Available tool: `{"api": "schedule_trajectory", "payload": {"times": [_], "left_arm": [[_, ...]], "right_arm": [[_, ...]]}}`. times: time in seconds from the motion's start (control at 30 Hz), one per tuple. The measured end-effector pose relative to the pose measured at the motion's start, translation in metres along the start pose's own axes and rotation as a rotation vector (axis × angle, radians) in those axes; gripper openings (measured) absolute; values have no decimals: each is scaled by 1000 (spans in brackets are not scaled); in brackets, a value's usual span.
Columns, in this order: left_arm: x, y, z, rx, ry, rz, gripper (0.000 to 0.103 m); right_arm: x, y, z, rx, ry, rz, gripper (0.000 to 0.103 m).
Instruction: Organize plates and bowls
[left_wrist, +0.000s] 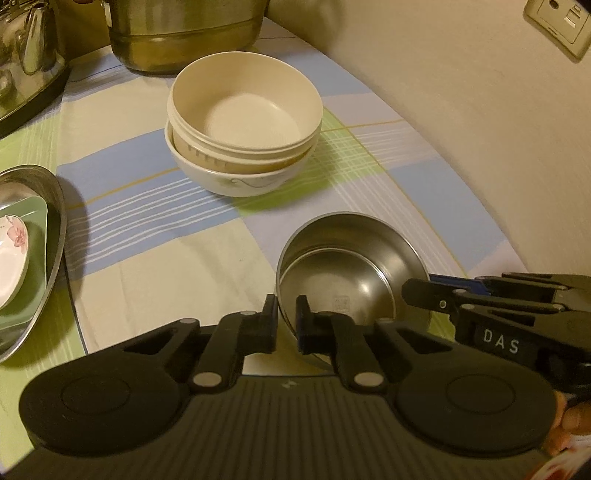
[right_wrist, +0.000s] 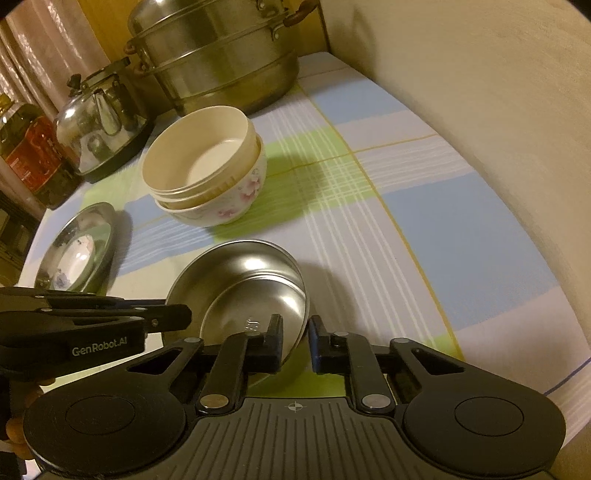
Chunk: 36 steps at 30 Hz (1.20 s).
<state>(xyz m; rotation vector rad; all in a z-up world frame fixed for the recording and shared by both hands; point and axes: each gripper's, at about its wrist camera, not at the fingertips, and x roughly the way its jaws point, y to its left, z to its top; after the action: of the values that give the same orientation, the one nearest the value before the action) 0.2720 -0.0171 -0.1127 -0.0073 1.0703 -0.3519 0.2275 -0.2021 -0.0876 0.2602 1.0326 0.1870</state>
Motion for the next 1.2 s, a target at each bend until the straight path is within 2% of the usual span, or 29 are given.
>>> {"api": "schedule_trajectory", "payload": {"times": [0.23, 0.6, 0.97, 1.2], "left_arm": [[-6, -1, -3, 5, -15, -1, 8], [-49, -3, 2, -6, -79, -7, 8], [-89, 3, 28, -18, -182, 13, 8], [-93, 9, 58, -30, -237, 40, 8]], "right_arm": [[-6, 2, -1, -5, -15, -6, 9], [-37, 15, 10, -11, -52, 23, 9], [-59, 36, 44, -65, -99, 48, 9], [-54, 43, 77, -88, -139, 71, 9]]}}
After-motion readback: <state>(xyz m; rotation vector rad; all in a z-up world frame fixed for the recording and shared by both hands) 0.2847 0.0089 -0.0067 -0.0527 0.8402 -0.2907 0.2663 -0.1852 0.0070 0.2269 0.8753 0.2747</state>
